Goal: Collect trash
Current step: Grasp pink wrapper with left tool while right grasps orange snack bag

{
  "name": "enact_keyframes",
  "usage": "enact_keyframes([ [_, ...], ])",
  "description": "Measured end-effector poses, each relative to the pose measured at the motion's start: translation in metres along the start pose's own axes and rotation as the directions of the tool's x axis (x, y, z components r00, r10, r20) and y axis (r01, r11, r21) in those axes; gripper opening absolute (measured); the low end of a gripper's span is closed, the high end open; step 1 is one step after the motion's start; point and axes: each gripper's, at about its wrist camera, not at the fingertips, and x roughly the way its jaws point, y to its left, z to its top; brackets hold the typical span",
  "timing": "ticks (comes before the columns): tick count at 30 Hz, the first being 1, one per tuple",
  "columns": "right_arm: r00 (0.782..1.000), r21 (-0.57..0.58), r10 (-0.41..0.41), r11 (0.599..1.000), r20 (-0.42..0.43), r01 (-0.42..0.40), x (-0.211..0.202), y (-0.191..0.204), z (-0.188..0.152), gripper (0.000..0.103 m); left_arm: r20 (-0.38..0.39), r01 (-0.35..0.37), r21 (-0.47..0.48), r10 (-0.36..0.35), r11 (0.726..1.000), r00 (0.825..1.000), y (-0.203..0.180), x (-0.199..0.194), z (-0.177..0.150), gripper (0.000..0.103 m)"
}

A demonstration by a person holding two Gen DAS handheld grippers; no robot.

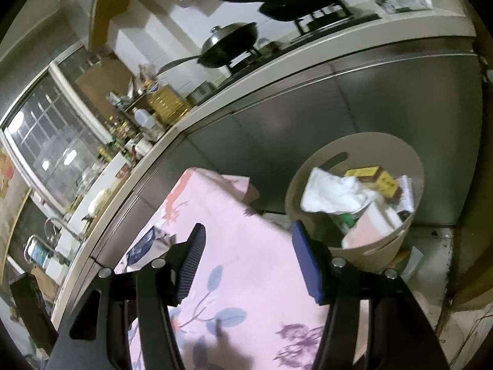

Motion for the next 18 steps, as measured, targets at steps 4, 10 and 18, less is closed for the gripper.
enact_keyframes([
  [4,1.000,-0.035,0.015,0.999,-0.026,-0.015,0.005,0.021,-0.007,0.056,0.018,-0.035,-0.029,0.035,0.999,0.999,0.021,-0.010,-0.007,0.081],
  [10,0.996,-0.088,0.035,0.995,-0.082,-0.042,0.015,0.054,-0.026,0.056,0.031,-0.094,-0.072,0.097,0.993,0.995,0.053,-0.023,-0.020,0.081],
  [18,0.985,-0.157,0.058,0.984,-0.161,-0.084,0.029,0.090,-0.054,0.056,0.045,-0.191,-0.148,0.199,0.970,0.979,0.099,-0.037,-0.037,0.081],
])
